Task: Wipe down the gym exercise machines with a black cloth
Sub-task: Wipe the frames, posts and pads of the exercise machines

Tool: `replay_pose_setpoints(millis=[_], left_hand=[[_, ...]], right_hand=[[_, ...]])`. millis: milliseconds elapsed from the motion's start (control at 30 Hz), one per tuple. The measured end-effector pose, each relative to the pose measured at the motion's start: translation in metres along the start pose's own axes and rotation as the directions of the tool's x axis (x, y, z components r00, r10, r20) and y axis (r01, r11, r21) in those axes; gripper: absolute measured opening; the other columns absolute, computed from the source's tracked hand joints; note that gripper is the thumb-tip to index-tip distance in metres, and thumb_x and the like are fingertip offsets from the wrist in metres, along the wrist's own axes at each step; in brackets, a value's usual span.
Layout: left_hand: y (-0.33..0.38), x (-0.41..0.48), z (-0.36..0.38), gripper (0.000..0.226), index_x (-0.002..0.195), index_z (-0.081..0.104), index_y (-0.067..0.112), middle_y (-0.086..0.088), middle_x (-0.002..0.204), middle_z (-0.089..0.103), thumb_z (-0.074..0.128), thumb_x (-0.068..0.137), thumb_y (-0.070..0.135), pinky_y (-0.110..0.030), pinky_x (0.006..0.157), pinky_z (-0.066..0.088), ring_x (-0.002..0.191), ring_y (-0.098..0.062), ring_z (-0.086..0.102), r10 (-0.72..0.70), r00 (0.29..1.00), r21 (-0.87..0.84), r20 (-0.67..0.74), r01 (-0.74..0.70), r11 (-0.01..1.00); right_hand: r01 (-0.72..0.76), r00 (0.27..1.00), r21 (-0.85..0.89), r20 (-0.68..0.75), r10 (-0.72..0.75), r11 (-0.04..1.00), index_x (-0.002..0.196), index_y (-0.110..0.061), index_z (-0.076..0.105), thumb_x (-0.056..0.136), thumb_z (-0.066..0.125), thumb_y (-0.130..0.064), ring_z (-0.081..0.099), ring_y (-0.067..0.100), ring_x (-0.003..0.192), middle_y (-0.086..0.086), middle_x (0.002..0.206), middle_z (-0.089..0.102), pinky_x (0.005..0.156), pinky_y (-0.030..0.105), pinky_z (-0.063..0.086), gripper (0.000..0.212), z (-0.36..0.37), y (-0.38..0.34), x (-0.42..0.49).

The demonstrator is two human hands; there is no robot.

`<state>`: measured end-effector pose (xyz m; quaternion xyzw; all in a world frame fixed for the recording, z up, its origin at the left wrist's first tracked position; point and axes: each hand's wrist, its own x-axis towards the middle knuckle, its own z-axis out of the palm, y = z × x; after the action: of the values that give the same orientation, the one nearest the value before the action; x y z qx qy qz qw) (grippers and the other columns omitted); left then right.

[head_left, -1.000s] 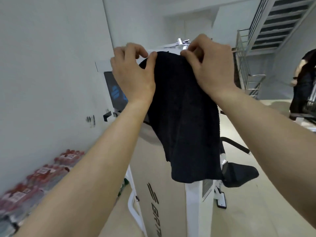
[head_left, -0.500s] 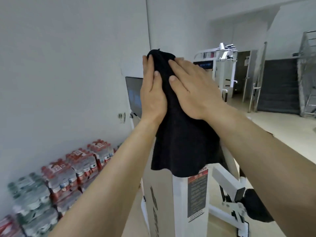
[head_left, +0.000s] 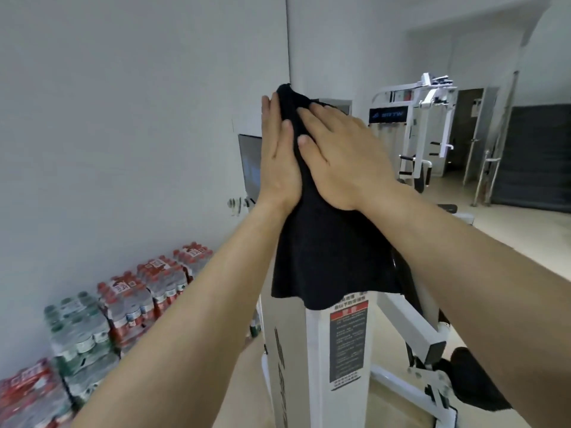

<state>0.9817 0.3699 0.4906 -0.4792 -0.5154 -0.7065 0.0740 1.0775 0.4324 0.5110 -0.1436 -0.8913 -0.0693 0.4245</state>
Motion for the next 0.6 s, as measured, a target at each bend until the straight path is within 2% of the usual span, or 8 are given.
replay_pose_setpoints(millis=[33,67,167,233,400,500,600], left_hand=[[-0.001,0.005,0.0,0.053,0.159,0.012,0.017,0.003,0.168,0.006,0.023,0.108,0.03,-0.003,0.114,0.004,0.152,-0.004,0.004,0.028,1.0,0.019,0.0,-0.028,0.999],[-0.004,0.005,0.0,0.055,0.159,0.012,0.017,0.004,0.168,0.006,0.022,0.107,0.033,-0.009,0.119,0.004,0.152,-0.003,0.004,0.048,0.999,0.009,0.003,-0.048,0.999],[-0.025,-0.026,0.004,0.063,0.16,0.008,0.018,0.006,0.168,0.006,0.022,0.105,0.044,-0.039,0.127,0.007,0.153,-0.003,0.005,0.077,0.997,-0.044,0.01,-0.077,0.996],[-0.039,-0.059,0.007,0.064,0.16,0.007,0.019,0.007,0.168,0.006,0.02,0.104,0.047,-0.046,0.126,0.008,0.153,-0.005,0.005,0.063,0.998,-0.026,0.009,-0.063,0.998],[-0.057,-0.107,0.006,0.058,0.159,0.005,0.011,0.001,0.168,0.003,0.017,0.107,0.033,-0.053,0.124,0.01,0.155,-0.014,0.003,0.164,0.985,0.095,0.051,-0.169,0.981],[-0.051,-0.083,0.0,0.059,0.16,0.006,0.01,0.001,0.168,0.003,0.018,0.107,0.034,-0.052,0.125,0.009,0.155,-0.013,0.002,0.161,0.985,0.146,0.054,-0.167,0.975],[-0.04,-0.049,0.001,0.06,0.159,0.007,0.011,-0.001,0.168,0.005,0.019,0.107,0.036,-0.047,0.126,0.009,0.154,-0.011,0.002,0.164,0.986,0.074,0.02,-0.165,0.984]], right_hand=[[0.008,1.0,0.001,0.006,-0.008,1.0,0.155,-0.018,0.029,0.099,0.014,-0.044,0.024,0.021,0.149,0.005,0.161,0.029,0.122,0.042,0.019,0.063,0.001,0.001,0.004],[0.012,1.0,0.001,-0.009,-0.012,1.0,0.155,-0.018,0.029,0.1,0.014,-0.044,0.024,0.021,0.149,0.005,0.161,0.03,0.122,0.042,0.019,0.063,0.003,0.001,0.001],[-0.001,0.994,-0.013,-0.113,0.0,1.0,0.155,-0.017,0.03,0.102,0.019,-0.04,0.023,0.023,0.149,0.005,0.161,0.029,0.122,0.043,0.019,0.059,0.008,-0.003,-0.027],[-0.017,0.985,-0.015,-0.171,0.014,1.0,0.156,-0.015,0.027,0.103,0.025,-0.036,0.018,0.023,0.151,0.006,0.163,0.024,0.123,0.043,0.016,0.057,0.016,-0.01,-0.054],[0.009,0.969,-0.011,-0.249,-0.012,1.0,0.157,-0.012,0.021,0.103,0.026,-0.033,0.011,0.024,0.153,0.01,0.164,0.017,0.123,0.047,0.016,0.057,0.041,-0.018,-0.111],[0.043,0.976,-0.024,-0.213,-0.048,0.999,0.157,-0.014,0.024,0.104,0.025,-0.037,0.014,0.023,0.153,0.008,0.164,0.019,0.123,0.045,0.016,0.058,0.032,-0.005,-0.092],[0.057,0.984,-0.012,-0.171,-0.059,0.998,0.156,-0.017,0.027,0.104,0.023,-0.042,0.019,0.021,0.151,0.005,0.163,0.024,0.122,0.044,0.019,0.058,0.016,0.006,-0.058]])
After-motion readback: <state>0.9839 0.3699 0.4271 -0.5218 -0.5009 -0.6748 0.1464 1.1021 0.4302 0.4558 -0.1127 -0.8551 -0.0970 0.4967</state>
